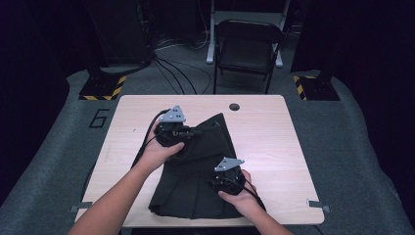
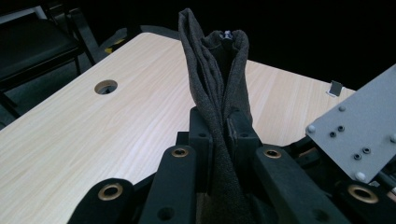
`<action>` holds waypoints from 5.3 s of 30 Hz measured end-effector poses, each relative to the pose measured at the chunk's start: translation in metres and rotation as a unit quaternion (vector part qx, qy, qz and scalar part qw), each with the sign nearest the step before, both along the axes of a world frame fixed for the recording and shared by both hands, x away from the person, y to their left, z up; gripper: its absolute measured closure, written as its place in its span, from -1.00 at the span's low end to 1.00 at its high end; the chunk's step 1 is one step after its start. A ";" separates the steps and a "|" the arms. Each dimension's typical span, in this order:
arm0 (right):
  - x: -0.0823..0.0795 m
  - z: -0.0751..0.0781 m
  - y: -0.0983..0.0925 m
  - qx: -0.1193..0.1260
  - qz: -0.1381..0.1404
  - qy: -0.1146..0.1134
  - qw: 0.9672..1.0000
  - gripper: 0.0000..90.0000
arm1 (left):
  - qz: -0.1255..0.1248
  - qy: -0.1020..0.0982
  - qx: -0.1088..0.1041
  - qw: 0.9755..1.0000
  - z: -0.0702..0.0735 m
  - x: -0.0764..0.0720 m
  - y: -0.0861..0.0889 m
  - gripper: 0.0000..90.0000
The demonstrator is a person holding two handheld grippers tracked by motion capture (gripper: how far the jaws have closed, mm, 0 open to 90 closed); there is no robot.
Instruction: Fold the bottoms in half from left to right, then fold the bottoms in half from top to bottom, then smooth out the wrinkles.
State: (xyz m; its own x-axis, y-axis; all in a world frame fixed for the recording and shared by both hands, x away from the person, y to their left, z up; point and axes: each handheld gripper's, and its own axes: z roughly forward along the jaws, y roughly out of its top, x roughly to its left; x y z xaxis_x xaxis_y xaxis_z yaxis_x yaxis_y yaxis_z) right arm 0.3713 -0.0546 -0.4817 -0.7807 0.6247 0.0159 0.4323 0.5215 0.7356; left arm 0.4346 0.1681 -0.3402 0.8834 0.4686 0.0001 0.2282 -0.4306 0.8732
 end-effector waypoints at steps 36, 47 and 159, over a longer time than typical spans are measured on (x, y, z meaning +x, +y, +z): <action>0.006 -0.026 -0.025 0.000 -0.029 0.034 0.999 0.17 | -0.028 0.029 -0.050 0.998 -0.038 -0.044 0.018 0.84; 0.006 -0.016 -0.034 0.002 -0.033 0.036 0.999 0.19 | -0.037 0.033 -0.046 0.998 -0.042 -0.053 0.019 0.84; 0.006 0.021 -0.080 -0.015 -0.031 0.027 0.999 0.22 | -0.126 0.116 0.076 0.982 -0.167 -0.106 -0.022 0.65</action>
State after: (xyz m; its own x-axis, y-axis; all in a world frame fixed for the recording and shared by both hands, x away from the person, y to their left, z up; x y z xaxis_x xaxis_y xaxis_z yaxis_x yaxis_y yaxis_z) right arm 0.3775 -0.1349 -0.4609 -0.7393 0.6723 0.0372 0.5022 0.5138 0.6955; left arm 0.3282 0.1463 -0.5068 0.9557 0.2454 -0.1624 0.2835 -0.6203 0.7314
